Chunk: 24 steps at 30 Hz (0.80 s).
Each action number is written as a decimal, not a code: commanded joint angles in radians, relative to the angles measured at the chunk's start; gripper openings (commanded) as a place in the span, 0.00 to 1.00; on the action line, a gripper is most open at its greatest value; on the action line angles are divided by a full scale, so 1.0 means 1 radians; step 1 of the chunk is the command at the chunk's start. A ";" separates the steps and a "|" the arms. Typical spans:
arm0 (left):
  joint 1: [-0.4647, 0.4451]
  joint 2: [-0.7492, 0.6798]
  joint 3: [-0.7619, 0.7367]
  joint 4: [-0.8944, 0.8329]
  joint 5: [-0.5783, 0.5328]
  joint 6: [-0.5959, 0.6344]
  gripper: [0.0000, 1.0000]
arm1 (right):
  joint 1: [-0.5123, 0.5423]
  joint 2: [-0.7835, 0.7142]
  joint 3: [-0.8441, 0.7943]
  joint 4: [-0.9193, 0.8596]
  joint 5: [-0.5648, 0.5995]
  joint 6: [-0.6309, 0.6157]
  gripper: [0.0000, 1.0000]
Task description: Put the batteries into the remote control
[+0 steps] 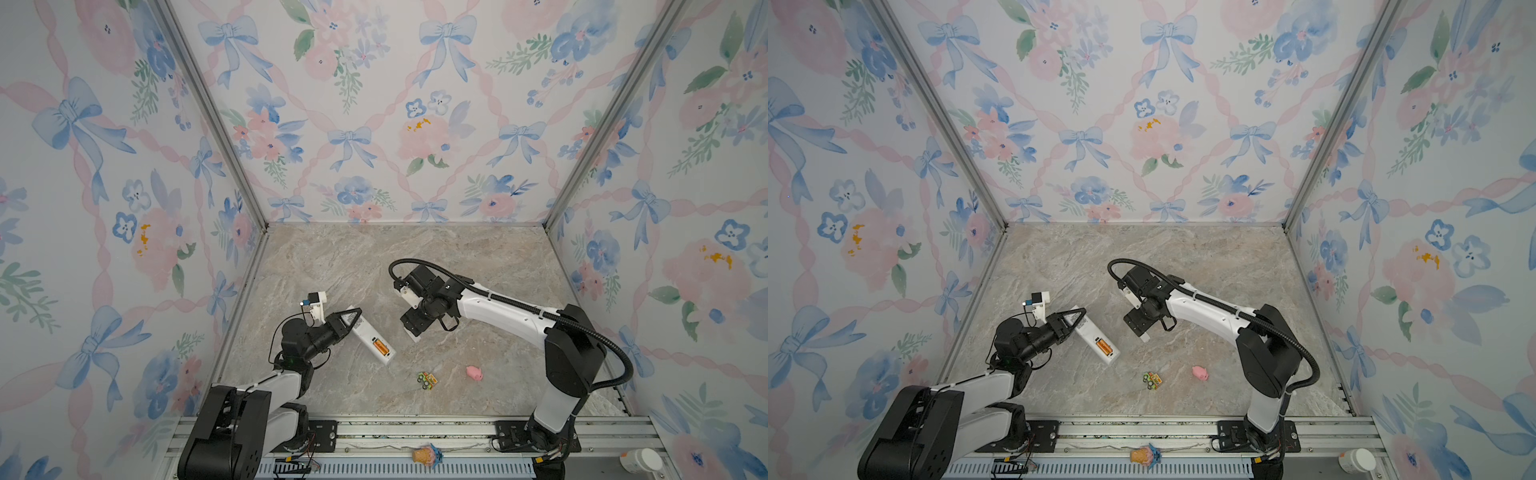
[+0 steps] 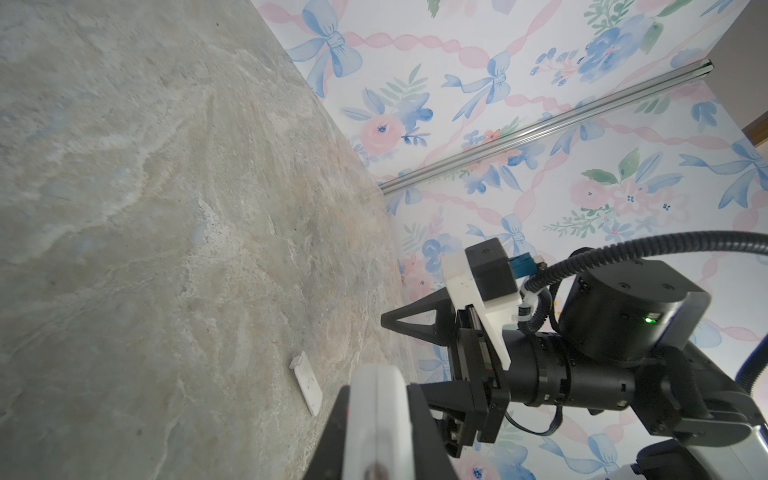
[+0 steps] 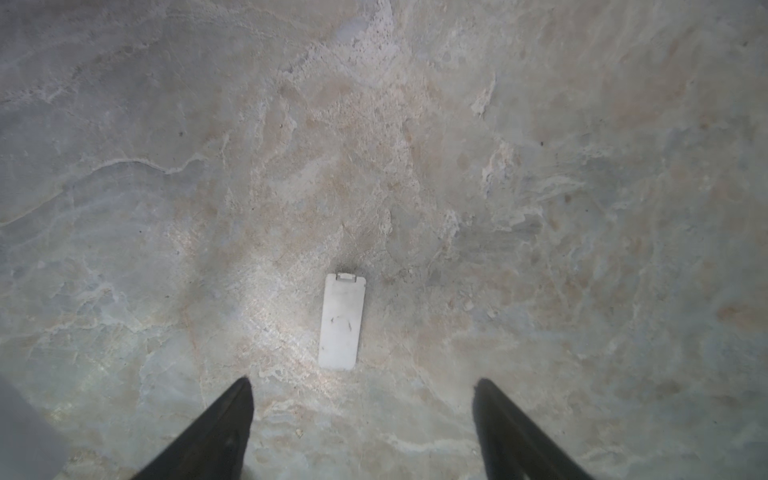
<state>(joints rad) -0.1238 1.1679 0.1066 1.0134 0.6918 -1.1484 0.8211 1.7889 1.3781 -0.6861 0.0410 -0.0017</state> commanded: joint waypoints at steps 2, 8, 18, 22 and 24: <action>0.010 -0.041 -0.010 -0.040 -0.017 0.045 0.00 | -0.012 0.055 0.046 0.011 -0.017 0.021 0.85; 0.012 -0.075 -0.008 -0.092 -0.029 0.067 0.00 | -0.019 0.100 0.055 0.028 -0.032 0.025 0.86; 0.014 -0.083 -0.007 -0.107 -0.033 0.076 0.00 | -0.026 0.157 0.068 0.043 -0.060 0.032 0.84; 0.013 -0.085 -0.010 -0.108 -0.034 0.076 0.00 | -0.026 0.178 0.072 0.046 -0.071 0.034 0.82; 0.014 -0.086 -0.011 -0.108 -0.034 0.076 0.00 | -0.027 0.186 0.072 0.047 -0.078 0.033 0.82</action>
<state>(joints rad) -0.1169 1.0985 0.1066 0.8970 0.6617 -1.0920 0.8047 1.9549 1.4193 -0.6418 -0.0181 0.0193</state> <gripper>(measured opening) 0.164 0.823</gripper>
